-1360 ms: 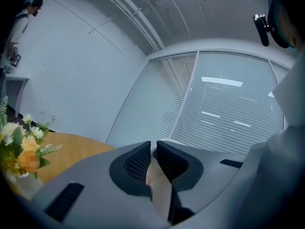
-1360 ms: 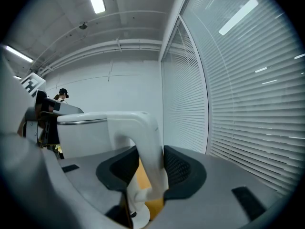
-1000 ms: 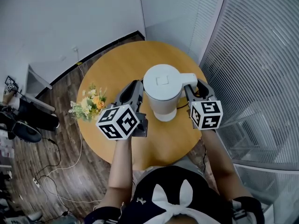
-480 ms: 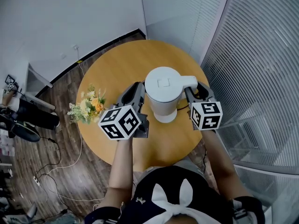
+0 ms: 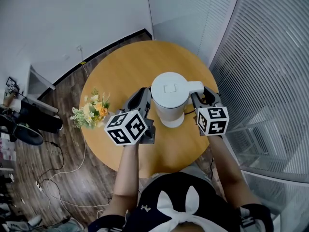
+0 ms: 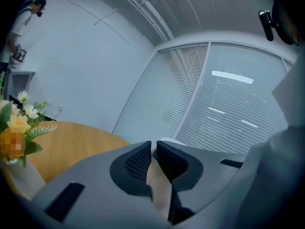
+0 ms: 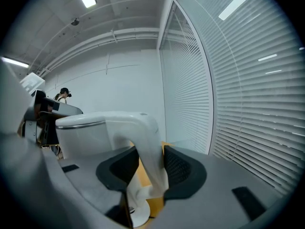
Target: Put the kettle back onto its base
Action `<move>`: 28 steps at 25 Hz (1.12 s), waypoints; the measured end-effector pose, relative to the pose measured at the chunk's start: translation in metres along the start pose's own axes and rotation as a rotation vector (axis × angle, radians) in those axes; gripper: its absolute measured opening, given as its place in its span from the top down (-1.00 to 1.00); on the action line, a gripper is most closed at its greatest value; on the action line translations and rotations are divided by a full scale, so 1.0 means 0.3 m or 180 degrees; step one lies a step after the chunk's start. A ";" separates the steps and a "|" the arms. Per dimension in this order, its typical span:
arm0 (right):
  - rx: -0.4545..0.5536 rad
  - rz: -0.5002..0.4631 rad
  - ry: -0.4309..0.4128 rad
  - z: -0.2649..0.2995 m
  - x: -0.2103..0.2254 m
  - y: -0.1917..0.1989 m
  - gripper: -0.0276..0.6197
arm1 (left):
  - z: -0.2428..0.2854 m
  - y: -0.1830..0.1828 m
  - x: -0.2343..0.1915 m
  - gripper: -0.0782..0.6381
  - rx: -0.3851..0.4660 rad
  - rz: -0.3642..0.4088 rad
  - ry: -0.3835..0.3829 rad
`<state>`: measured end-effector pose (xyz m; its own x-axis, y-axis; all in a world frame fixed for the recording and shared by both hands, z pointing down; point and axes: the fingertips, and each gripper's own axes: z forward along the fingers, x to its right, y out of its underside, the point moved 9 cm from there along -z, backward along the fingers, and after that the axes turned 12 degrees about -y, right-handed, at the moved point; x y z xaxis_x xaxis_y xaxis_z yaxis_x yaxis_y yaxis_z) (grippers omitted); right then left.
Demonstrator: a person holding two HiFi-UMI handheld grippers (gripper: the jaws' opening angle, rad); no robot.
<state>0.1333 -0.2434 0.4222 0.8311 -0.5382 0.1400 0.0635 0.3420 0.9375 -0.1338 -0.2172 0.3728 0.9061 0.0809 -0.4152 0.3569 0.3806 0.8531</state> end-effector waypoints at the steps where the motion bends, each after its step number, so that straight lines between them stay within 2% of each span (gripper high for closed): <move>1: -0.0011 0.0008 0.0000 0.001 0.001 0.005 0.41 | 0.003 0.003 -0.002 0.64 -0.0014 -0.0001 -0.0004; 28: -0.0276 0.0189 -0.0015 0.051 0.036 0.125 0.39 | 0.081 0.103 -0.051 0.64 -0.0354 -0.0056 -0.0123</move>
<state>0.1362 -0.2481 0.4637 0.8323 -0.5184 0.1963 0.0618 0.4388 0.8965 -0.1313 -0.2290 0.4133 0.9088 0.0384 -0.4155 0.3475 0.4816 0.8046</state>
